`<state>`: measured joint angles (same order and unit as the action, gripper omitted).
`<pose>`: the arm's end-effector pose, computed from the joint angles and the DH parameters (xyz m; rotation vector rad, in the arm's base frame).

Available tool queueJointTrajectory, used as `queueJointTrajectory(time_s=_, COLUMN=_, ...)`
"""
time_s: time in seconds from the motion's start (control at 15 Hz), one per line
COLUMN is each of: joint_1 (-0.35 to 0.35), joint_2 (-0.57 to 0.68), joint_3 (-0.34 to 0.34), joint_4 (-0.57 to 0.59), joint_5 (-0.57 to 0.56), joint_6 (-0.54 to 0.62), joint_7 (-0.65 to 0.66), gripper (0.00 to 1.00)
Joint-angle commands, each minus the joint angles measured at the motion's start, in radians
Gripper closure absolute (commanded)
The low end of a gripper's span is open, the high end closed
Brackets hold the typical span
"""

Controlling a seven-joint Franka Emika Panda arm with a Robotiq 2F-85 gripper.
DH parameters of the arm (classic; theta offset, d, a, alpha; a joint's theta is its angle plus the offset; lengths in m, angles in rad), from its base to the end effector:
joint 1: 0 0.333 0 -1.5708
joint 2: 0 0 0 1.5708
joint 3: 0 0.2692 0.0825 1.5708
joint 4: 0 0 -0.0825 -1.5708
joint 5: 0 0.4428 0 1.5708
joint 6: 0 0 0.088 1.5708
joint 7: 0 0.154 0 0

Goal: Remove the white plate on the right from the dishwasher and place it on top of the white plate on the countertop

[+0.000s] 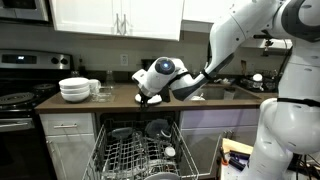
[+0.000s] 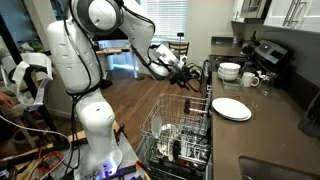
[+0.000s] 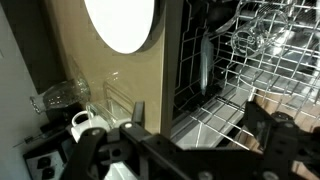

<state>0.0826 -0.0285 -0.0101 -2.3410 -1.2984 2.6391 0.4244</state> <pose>0.5866 0.0455 0.2469 2.2418 0.8644 0.5686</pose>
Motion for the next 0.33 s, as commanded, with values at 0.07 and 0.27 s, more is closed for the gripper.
queueJointTrajectory(time_s=0.07, joint_1=0.020, joint_2=-0.052, joint_3=0.011, joint_4=-0.040, joint_5=0.089, joint_6=0.017, joint_7=-0.093, gripper=0.00)
queueJointTrajectory(time_s=0.27, joint_1=0.027, joint_2=-0.025, joint_3=0.010, joint_4=-0.016, joint_5=0.053, joint_6=0.001, joint_7=-0.043, gripper=0.00)
